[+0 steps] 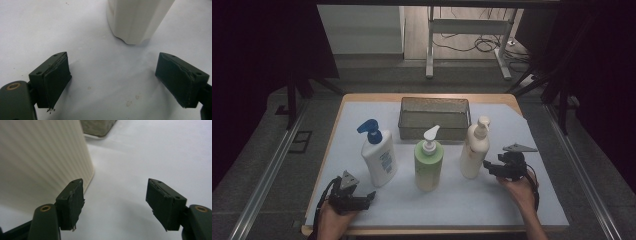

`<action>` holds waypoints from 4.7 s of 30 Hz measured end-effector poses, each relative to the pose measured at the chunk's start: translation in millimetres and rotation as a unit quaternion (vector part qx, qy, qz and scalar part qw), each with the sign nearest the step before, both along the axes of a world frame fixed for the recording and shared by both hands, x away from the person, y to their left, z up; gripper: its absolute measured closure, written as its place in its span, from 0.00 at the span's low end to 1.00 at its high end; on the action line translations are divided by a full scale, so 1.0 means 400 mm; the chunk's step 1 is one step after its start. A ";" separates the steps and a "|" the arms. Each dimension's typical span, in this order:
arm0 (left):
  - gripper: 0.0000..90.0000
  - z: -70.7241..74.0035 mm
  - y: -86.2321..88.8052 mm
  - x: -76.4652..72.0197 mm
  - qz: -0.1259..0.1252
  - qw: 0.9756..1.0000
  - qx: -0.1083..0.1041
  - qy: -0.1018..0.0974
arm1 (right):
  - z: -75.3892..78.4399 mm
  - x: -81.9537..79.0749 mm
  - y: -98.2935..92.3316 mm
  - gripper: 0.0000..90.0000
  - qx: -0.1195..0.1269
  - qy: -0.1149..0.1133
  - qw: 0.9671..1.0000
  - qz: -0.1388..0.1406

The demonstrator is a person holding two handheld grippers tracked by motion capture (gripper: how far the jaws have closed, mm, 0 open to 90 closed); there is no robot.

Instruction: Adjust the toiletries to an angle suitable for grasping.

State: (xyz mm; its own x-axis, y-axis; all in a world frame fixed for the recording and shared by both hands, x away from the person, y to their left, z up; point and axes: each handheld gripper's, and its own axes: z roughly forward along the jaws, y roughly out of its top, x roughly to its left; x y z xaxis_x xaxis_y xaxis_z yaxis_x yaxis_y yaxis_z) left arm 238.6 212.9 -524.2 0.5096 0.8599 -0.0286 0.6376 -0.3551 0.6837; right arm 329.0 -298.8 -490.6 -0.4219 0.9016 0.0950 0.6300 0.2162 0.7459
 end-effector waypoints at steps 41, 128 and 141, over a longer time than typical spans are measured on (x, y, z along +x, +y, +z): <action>0.13 0.000 0.000 0.000 0.001 1.000 0.000 -0.001 | 0.009 -0.146 0.221 1.00 -0.050 -0.042 0.992 0.112; 0.14 -0.001 -0.001 -0.001 0.003 1.000 -0.002 -0.001 | 0.185 -0.106 0.030 0.51 0.007 -0.054 0.997 0.046; 0.14 0.000 0.000 0.000 0.001 1.000 0.000 -0.001 | 0.197 -0.045 0.062 0.37 0.008 -0.063 0.997 0.044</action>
State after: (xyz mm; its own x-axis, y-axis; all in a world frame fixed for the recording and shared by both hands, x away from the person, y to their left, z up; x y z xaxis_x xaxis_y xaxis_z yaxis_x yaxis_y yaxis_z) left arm 238.5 212.8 -524.3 0.5081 0.8609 -0.0272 0.6367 -0.3541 0.6850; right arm 311.1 -274.0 -411.6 -0.5095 0.8590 0.0506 0.5104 0.2543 0.8215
